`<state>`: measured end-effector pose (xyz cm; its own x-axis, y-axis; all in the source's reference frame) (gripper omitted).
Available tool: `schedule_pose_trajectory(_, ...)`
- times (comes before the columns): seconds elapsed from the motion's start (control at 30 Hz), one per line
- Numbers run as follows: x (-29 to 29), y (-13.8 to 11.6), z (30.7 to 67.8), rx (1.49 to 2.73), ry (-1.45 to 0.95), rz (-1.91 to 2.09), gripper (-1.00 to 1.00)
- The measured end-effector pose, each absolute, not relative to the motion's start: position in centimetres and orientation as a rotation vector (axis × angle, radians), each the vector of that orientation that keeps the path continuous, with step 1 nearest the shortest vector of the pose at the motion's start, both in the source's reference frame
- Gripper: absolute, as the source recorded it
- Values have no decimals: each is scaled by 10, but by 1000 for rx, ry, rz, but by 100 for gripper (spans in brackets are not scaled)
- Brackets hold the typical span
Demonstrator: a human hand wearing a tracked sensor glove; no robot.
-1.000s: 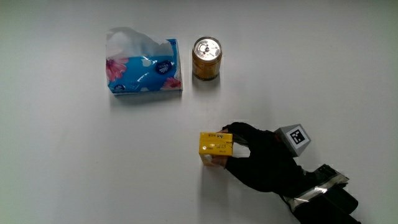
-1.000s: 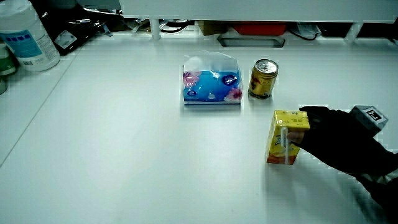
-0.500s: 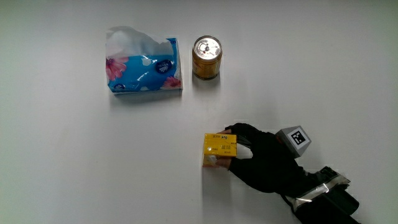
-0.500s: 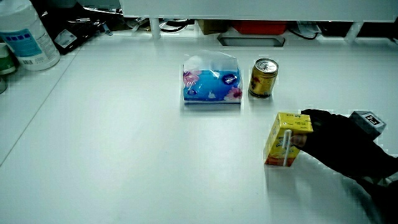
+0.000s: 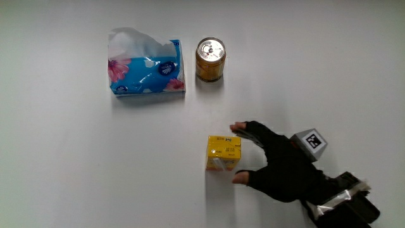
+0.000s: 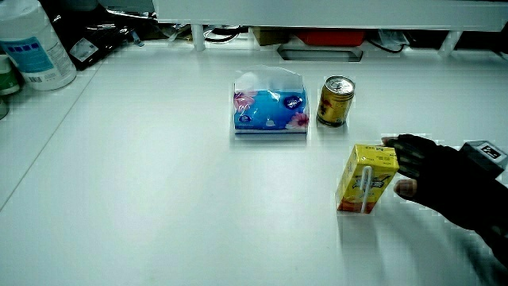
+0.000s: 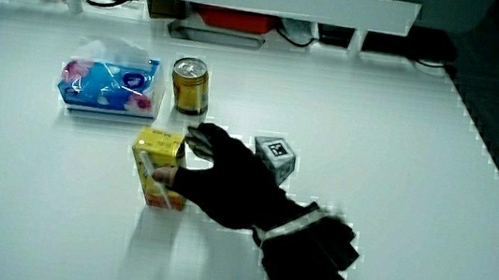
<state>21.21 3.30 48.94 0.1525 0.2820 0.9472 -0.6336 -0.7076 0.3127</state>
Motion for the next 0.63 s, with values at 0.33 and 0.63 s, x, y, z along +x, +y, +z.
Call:
schedule_pose_trajectory(0.33, 259, 34, 475, 1802, -333, 1524, 100)
schedule_pose_trajectory(0.63, 291, 33, 461, 1878, -337, 1515, 100)
